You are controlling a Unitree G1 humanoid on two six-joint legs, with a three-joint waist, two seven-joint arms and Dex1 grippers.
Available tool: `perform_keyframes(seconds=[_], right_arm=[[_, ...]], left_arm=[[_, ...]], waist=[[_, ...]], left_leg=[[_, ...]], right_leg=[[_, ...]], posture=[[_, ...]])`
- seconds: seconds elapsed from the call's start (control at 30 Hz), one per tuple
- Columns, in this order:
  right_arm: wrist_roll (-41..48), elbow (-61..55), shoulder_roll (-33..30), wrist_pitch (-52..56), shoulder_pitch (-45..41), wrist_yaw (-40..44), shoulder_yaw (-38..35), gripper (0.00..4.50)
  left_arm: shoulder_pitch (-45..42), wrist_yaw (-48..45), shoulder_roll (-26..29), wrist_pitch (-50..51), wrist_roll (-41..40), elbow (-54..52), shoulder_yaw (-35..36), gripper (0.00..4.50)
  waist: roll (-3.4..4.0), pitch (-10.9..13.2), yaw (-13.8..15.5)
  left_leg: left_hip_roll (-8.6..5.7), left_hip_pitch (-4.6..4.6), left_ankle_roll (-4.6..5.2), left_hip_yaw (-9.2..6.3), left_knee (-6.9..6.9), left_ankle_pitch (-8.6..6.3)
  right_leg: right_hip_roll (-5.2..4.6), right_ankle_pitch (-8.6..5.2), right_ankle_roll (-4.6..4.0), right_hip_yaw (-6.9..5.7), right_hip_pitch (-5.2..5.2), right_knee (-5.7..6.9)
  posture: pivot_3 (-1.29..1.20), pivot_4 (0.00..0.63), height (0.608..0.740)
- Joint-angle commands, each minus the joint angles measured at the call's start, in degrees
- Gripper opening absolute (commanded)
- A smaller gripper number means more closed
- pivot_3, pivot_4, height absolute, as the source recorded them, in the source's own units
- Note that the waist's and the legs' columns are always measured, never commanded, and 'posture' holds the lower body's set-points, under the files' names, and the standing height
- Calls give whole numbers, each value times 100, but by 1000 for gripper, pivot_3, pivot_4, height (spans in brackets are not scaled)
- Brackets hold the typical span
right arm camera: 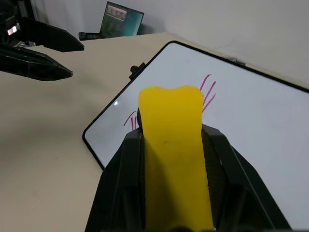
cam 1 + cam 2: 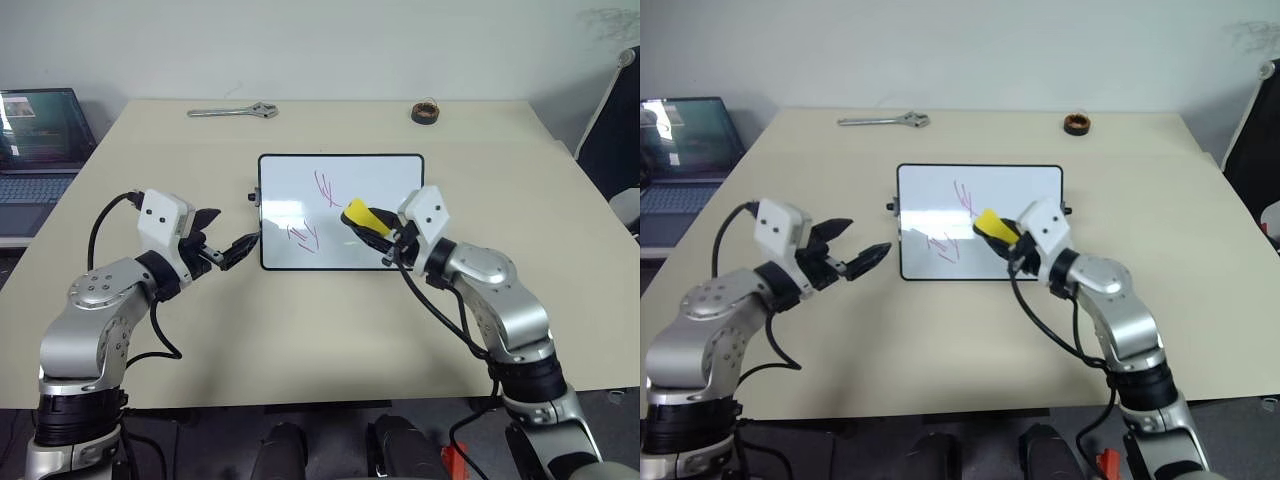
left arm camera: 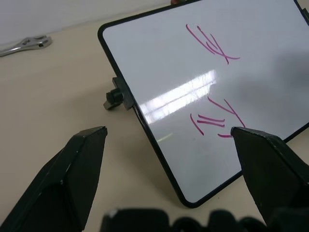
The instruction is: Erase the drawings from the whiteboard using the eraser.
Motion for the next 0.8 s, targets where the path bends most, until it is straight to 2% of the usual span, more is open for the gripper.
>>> perform_keyframes(seconds=[0.03,0.2,0.5,0.67,0.8], right_arm=[[-425,757,25,-709,-595,0,374,1179],[-929,2344,363,-1390,-1727,-238,691,1179],[-1549,5363,769,-2571,-3300,-949,622,1178],[-1797,6526,922,-3057,-3627,-1058,720,1177],[-2083,6732,923,-3092,-3542,-362,1072,1176]], left_arm=[[4,85,74,27,-63,-296,143,4500],[-73,67,138,38,-34,-261,88,4500],[-143,-97,221,-20,58,-192,-213,4500],[-155,-160,225,-76,95,-136,-295,4500],[-168,-225,234,-139,133,-73,-324,4500]], waist=[[0,0,-4],[0,0,-8],[-1,0,5],[-1,0,-5],[-1,0,-35]], left_leg=[[-1,0,0,1,0,0],[0,-1,0,7,-1,0],[4,0,0,5,-4,0],[4,-1,0,9,-9,0],[6,9,0,12,-10,0]], right_leg=[[0,0,0,-1,0,0],[0,1,-1,-1,-4,0],[-8,1,-1,-1,-5,1],[-10,1,-2,0,-7,0],[-8,1,-2,1,-5,7]], posture=[[0,150,740],[0,150,740],[0,150,740],[0,150,740],[0,150,740]])
